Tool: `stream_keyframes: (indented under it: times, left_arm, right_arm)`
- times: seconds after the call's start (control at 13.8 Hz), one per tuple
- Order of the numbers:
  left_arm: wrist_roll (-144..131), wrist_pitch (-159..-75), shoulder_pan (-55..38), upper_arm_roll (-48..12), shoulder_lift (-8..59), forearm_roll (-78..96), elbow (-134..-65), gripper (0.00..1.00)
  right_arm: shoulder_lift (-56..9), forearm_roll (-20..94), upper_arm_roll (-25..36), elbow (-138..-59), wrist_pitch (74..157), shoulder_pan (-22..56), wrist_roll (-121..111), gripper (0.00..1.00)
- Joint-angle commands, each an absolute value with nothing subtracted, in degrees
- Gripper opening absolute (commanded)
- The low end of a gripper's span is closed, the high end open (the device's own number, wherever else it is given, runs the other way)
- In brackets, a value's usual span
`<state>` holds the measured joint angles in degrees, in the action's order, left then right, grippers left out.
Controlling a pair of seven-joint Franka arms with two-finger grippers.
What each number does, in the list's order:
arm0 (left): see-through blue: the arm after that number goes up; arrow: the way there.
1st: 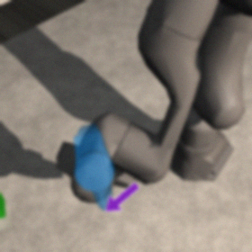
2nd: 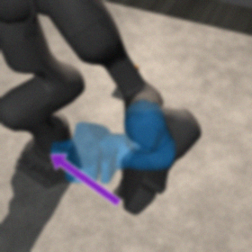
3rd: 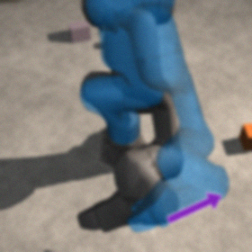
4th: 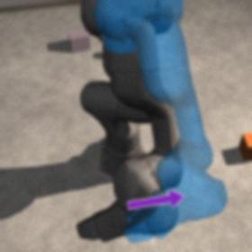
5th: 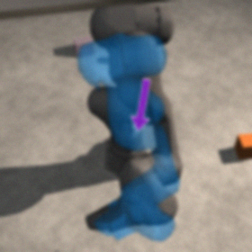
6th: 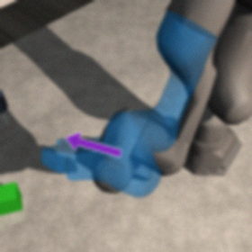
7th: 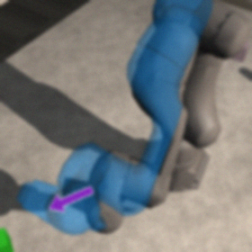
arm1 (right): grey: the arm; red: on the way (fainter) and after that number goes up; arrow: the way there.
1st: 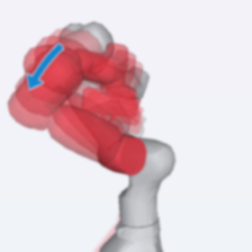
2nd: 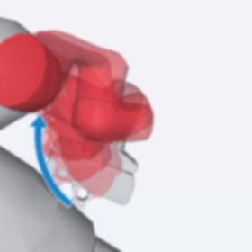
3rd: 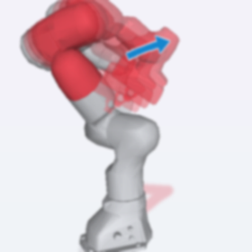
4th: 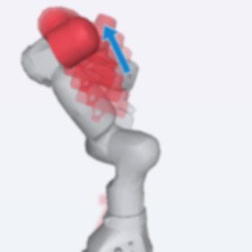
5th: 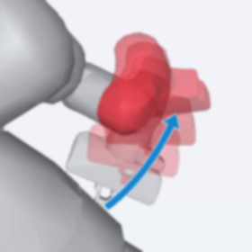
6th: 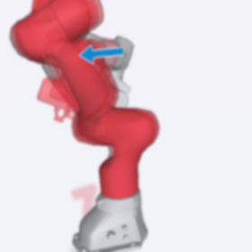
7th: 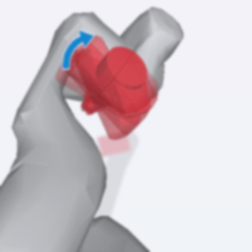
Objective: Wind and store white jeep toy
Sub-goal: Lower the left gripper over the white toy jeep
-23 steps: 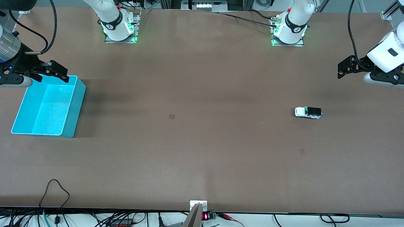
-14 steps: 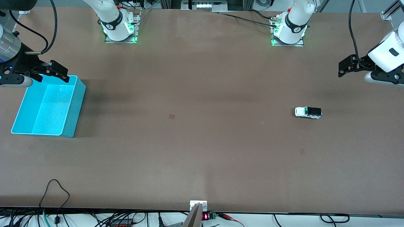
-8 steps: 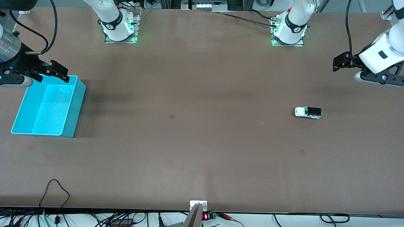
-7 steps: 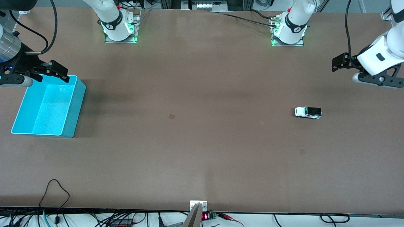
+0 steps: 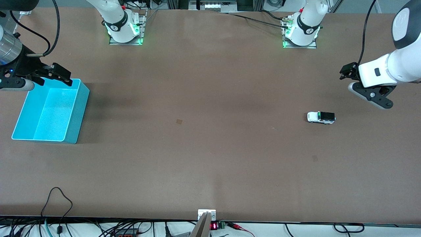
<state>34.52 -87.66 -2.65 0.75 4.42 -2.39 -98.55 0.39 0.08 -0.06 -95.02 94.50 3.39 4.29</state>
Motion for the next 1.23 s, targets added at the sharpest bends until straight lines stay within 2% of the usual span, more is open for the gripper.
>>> stream_keyframes:
  times: [0.0,0.22,0.79,1.16]
  left_arm:
    - [48.6,-94.4,-1.1,1.0,4.0,-3.4,-104.4,1.00]
    - [65.7,-105.8,0.7,1.1,4.2,-4.0,-111.2,1.00]
    - [87.8,-135.8,3.4,1.0,9.9,-8.0,-126.7,1.00]
    - [95.2,-146.5,5.2,0.9,15.7,-8.0,-129.5,1.00]
  right_arm:
    - [0.6,0.1,-0.2,-94.7,93.7,3.6,5.1,1.00]
    - [0.6,0.1,-0.2,-94.6,93.7,3.6,5.1,1.00]
    - [0.6,0.1,-0.2,-94.6,93.7,3.6,5.1,1.00]
    - [0.6,0.1,-0.2,-94.6,93.7,3.6,5.1,1.00]
